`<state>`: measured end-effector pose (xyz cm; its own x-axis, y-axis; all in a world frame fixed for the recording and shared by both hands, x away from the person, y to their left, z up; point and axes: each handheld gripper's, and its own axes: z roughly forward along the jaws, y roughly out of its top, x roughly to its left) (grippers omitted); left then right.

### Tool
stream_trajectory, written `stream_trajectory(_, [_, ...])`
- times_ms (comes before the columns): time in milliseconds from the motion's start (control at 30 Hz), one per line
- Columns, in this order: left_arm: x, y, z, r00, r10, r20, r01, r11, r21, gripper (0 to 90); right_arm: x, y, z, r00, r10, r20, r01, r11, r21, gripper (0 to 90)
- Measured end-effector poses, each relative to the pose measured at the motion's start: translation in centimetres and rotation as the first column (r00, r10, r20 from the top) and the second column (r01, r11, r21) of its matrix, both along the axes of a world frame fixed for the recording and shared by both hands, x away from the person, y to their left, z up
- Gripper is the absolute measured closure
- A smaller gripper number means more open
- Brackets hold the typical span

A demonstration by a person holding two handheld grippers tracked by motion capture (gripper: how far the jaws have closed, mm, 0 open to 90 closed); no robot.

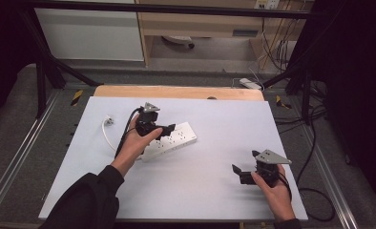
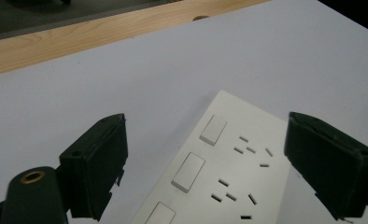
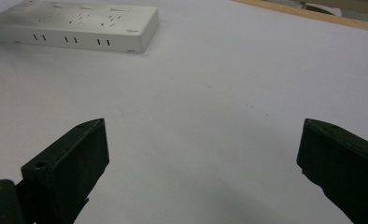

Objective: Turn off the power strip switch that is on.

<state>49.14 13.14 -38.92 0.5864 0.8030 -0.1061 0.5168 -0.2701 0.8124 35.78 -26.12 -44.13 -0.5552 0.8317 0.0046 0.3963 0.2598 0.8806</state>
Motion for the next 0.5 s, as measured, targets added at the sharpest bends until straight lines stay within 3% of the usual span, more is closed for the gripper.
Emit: stream_trajectory(500, [-1.3,1.4,1.5,0.9998,-0.018,-0.01,0.018,0.9998,-0.002,10.3,0.0,-0.1,0.0,1.0,-0.004,0.0,0.004,1.0,0.0,2.6])
